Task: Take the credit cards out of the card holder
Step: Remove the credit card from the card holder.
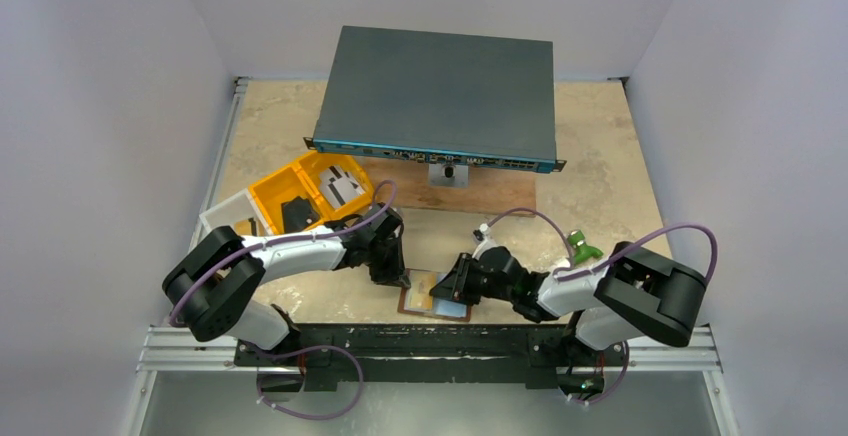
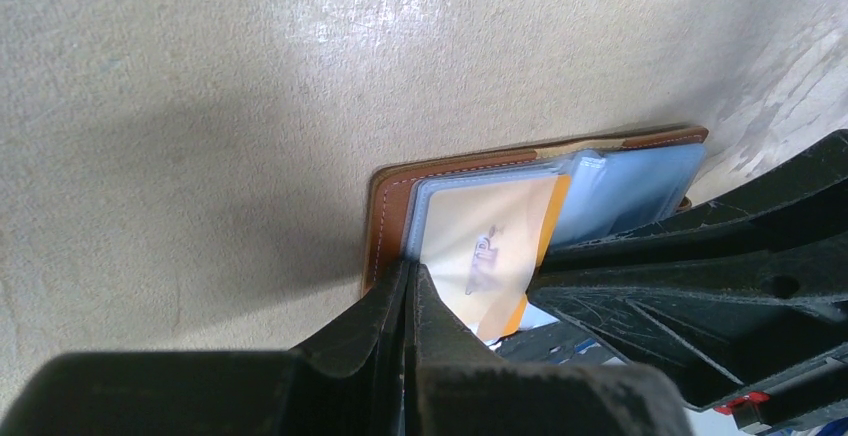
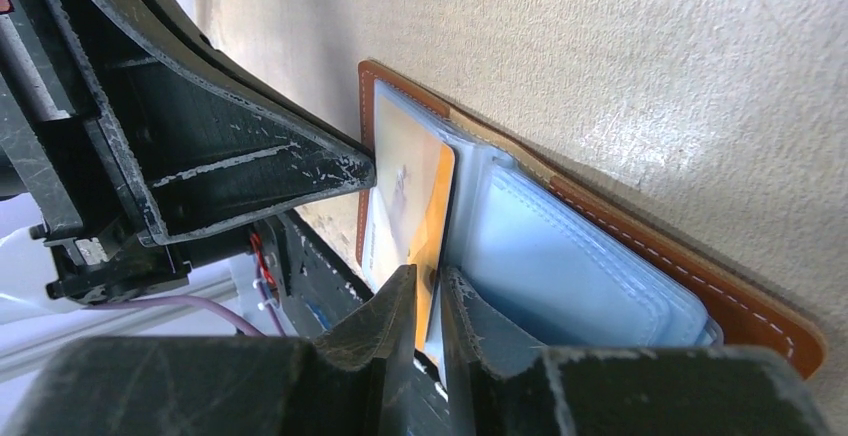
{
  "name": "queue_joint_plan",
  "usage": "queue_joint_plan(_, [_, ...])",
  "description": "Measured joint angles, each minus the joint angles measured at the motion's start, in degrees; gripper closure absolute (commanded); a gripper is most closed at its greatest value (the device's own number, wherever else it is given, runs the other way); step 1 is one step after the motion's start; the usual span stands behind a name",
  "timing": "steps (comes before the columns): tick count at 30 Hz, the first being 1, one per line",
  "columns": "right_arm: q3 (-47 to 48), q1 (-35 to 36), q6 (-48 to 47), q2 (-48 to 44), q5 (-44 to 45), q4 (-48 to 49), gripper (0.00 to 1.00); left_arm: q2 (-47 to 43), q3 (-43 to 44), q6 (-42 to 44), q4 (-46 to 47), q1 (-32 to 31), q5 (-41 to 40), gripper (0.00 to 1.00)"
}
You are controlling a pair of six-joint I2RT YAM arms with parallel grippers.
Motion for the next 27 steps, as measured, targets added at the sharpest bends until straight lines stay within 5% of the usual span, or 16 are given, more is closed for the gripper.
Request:
queue_joint_plan(5, [-0.3,-0.2,0.4,1.2,-0.9,2.1,0.81,0.0,0.0,0.0,0.0,0.0,0.0,1.0])
queue_joint_plan(11, [-0.2,-0.2,0.3,2.8,-1.5,2.8,1.0,-0.2,0.0,-0.4,-0.1,-0.4,-0.4,1.0])
queue_joint_plan(27, [0.4,-0.3,-0.5,-4.0,-0.2,-4.6,1.0,-1.4,-0.9,-1.4,-0.3,-0.5,-2.7,1.0])
